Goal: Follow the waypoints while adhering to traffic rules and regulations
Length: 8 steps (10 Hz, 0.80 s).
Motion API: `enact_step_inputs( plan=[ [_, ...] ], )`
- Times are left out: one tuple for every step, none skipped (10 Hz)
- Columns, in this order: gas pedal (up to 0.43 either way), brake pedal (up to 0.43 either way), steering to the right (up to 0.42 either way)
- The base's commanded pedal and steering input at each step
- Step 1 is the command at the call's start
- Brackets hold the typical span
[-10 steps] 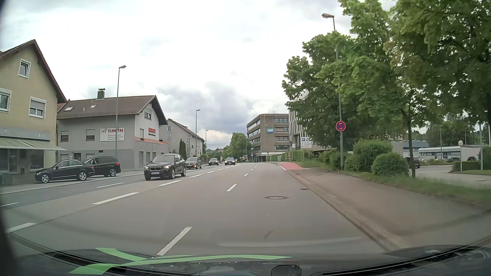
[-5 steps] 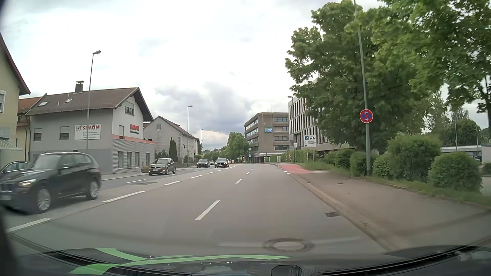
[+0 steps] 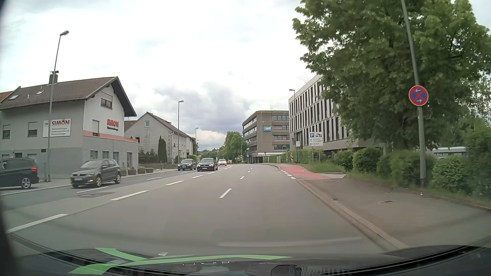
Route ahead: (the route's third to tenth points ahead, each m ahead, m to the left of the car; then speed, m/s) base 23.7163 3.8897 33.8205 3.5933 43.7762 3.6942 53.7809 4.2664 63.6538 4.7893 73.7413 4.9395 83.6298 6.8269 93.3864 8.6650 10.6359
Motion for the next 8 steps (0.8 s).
enact_step_inputs(
  plan=[
    [0.079, 0.000, 0.002],
    [0.079, 0.000, 0.002],
    [0.067, 0.000, 0.001],
    [0.067, 0.000, 0.001],
    [0.067, 0.000, 0.001],
    [0.067, 0.000, 0.001],
    [0.067, 0.000, 0.001],
    [0.067, 0.000, 0.001]
  ],
)
